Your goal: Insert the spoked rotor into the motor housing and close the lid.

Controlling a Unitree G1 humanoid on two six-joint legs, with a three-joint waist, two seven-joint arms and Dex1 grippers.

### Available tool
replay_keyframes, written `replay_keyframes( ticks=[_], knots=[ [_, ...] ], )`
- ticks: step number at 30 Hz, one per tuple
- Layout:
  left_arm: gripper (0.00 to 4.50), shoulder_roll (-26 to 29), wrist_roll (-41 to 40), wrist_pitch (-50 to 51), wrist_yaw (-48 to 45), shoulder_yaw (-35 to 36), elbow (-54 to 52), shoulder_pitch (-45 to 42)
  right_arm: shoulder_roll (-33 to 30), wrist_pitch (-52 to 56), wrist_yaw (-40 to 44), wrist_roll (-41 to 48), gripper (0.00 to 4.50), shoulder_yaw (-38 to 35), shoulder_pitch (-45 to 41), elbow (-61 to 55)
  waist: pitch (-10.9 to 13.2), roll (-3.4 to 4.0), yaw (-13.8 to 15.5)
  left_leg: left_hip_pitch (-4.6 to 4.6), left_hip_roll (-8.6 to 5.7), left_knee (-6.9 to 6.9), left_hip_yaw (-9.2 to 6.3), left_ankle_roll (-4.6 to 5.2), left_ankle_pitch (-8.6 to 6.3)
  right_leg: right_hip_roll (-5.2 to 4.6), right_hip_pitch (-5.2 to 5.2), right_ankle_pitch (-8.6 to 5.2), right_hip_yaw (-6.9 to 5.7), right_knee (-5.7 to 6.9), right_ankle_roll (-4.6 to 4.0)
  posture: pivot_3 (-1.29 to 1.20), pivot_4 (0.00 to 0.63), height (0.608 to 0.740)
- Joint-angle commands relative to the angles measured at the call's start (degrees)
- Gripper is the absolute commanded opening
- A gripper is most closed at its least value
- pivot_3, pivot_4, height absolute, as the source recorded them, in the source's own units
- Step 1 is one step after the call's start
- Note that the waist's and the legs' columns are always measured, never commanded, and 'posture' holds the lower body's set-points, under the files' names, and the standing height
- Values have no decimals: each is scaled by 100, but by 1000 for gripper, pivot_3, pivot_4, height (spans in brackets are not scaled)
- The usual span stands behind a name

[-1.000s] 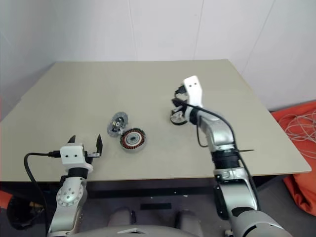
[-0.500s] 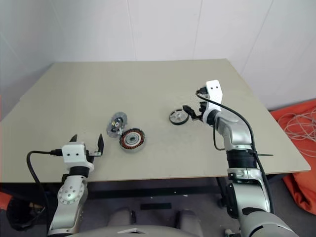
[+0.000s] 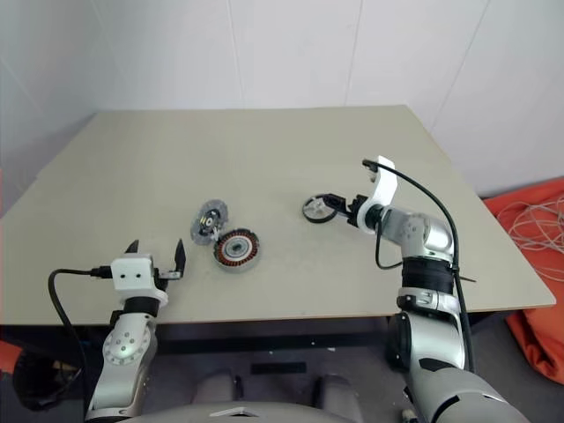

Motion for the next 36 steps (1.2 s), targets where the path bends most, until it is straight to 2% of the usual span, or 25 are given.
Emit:
replay_keyframes(
  ticks=[1,16,19,29,36],
  knots=[
    [4500,40,3,-118,-3,4,-129,-57,150,322,-250,341,4452,-331,-254,22,0,1,1,0,0,0,0,0,0,0,-1,0,0,0,0,0,0,740],
    [4500,37,24,-125,28,24,-180,-4,505,487,-763,607,4452,-675,-353,248,4,6,1,-1,0,-1,0,-3,1,-1,-2,-15,0,0,26,0,0,740],
    [4500,39,30,-125,34,27,-184,-2,547,439,-845,629,3870,-756,-342,286,4,6,1,-1,0,-2,0,-3,1,-1,-2,-16,0,0,28,0,0,740],
    [4500,47,33,-148,32,34,-194,9,620,342,-994,676,351,-882,-350,259,6,10,1,-2,0,-3,1,-3,2,-1,-4,-17,0,0,29,0,0,740],
    [4500,41,31,-153,35,31,-180,2,593,727,-764,977,290,-888,-302,129,9,15,0,-2,0,-3,1,-3,2,-1,-5,-18,0,-1,30,0,0,740]
  ],
)
